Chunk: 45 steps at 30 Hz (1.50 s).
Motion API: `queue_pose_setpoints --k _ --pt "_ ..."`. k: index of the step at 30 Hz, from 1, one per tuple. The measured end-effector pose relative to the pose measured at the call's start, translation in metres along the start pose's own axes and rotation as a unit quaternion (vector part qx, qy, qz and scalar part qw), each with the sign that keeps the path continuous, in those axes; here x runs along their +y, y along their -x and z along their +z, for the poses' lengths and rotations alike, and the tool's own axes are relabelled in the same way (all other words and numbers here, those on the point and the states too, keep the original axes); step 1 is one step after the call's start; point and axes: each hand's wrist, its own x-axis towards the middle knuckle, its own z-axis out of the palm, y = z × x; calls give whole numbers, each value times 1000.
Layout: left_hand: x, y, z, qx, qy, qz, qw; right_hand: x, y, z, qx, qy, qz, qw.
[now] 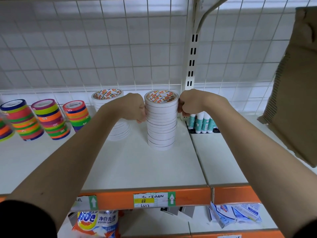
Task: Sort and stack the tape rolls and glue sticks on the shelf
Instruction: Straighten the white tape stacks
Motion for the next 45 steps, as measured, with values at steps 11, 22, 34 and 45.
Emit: queue_pose_setpoints --k 11,22,34,45 --pt "3 -3 5 4 6 0 1000 -1 -2 3 0 7 -15 1000" --pt "-12 -1 44 -72 -86 -39 993 24 -10 49 -91 -6 3 996" --pt "-12 0 97 8 89 -36 995 30 -24 106 -48 -250 -95 962" --pt "-17 2 104 34 98 -44 994 39 -23 116 -5 -268 -78 960"
